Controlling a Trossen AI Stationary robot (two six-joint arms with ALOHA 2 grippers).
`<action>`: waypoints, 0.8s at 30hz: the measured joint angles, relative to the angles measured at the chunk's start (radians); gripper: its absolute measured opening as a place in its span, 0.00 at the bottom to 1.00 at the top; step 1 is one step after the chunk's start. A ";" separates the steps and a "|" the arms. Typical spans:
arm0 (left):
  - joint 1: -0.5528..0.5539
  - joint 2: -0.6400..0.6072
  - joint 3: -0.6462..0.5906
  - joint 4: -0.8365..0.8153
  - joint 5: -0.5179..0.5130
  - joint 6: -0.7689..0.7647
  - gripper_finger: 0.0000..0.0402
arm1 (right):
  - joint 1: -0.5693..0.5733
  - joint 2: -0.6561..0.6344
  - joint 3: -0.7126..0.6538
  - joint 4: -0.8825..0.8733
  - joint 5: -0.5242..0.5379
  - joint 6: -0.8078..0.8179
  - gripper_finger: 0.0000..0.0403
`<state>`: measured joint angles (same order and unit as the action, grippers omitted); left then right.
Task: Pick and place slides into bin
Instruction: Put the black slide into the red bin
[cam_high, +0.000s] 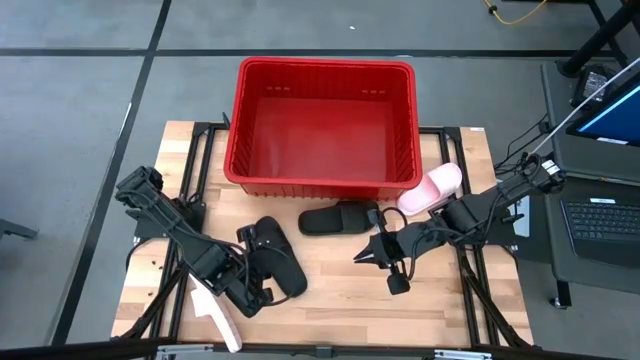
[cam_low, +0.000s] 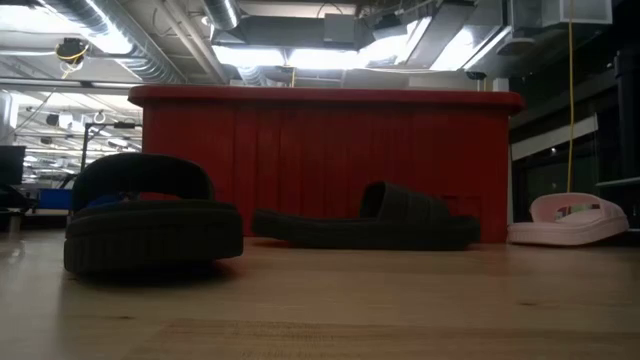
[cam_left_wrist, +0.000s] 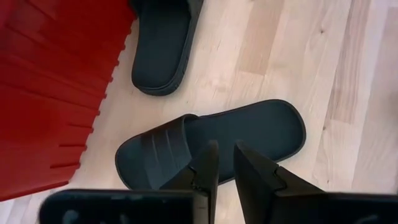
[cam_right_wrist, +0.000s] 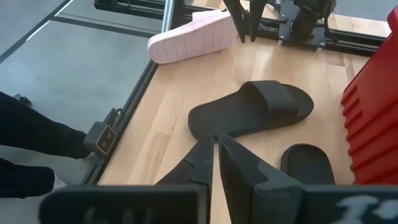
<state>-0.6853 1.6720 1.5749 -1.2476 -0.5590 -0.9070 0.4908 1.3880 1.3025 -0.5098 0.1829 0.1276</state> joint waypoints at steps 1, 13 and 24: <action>0.000 0.001 0.000 0.000 0.000 -0.001 0.13 | 0.000 0.000 0.000 0.001 0.000 0.000 0.07; 0.000 0.002 0.000 -0.006 0.029 -0.007 0.33 | 0.000 0.000 0.000 0.001 0.000 0.000 0.08; -0.010 0.002 -0.160 0.009 0.029 -0.196 0.37 | 0.000 0.021 0.000 0.005 0.000 0.028 0.08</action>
<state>-0.6949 1.6741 1.4153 -1.2390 -0.5297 -1.1031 0.4904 1.4085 1.3025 -0.5045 0.1829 0.1554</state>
